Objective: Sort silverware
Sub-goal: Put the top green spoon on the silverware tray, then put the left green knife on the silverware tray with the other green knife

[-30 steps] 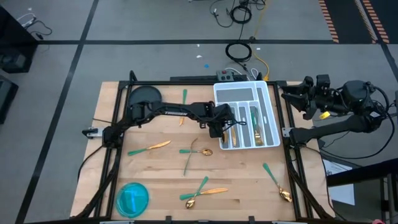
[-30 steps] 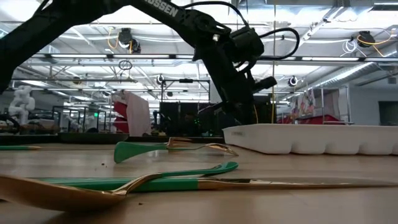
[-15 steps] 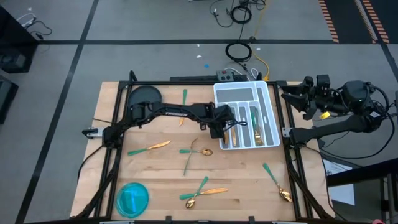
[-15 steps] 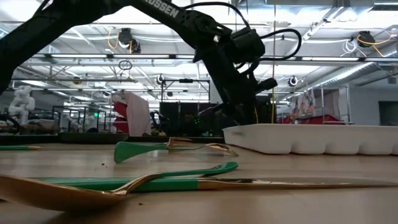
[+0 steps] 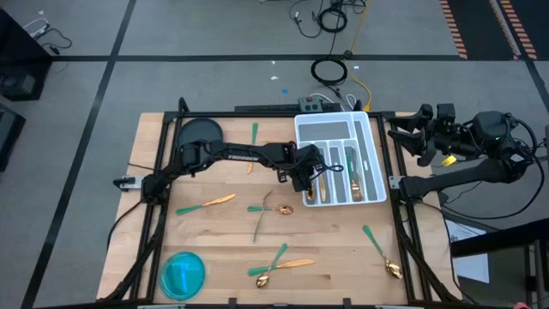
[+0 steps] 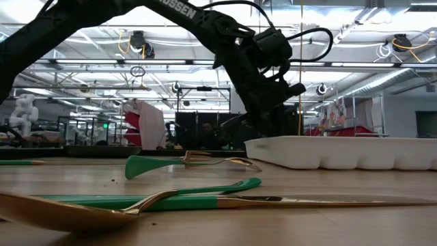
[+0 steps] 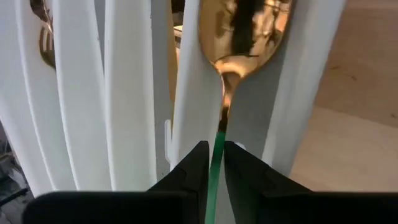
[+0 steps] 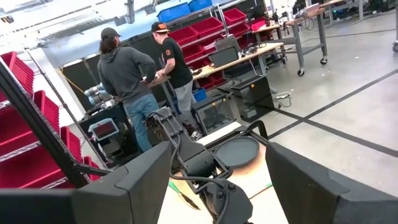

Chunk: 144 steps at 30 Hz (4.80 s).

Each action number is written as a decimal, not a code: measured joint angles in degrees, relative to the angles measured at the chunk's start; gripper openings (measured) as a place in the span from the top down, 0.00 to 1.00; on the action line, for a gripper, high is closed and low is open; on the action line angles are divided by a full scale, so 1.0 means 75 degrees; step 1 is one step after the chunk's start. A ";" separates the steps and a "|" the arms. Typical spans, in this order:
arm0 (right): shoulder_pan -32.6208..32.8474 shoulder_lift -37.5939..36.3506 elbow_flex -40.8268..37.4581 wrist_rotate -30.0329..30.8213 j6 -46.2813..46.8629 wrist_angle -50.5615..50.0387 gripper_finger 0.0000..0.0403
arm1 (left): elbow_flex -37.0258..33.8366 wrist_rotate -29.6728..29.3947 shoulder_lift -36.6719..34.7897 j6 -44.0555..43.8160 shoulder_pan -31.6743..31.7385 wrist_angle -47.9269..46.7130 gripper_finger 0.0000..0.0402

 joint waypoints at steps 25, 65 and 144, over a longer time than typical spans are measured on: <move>0.0000 0.0000 0.0001 0.0859 -0.0174 -0.0071 0.34 | 0.1337 -0.4220 -0.2661 -1.0252 0.1145 -0.0635 0.73; 0.0003 0.0000 0.0000 0.1045 0.0250 -0.0345 0.34 | -0.7218 -0.0563 -0.8438 -1.7928 -0.2639 -0.5224 0.73; 0.0002 0.0001 -0.0003 0.1177 -0.0435 -0.0358 0.34 | -1.0463 0.0130 -0.8923 -1.8245 -0.2957 -0.2181 0.69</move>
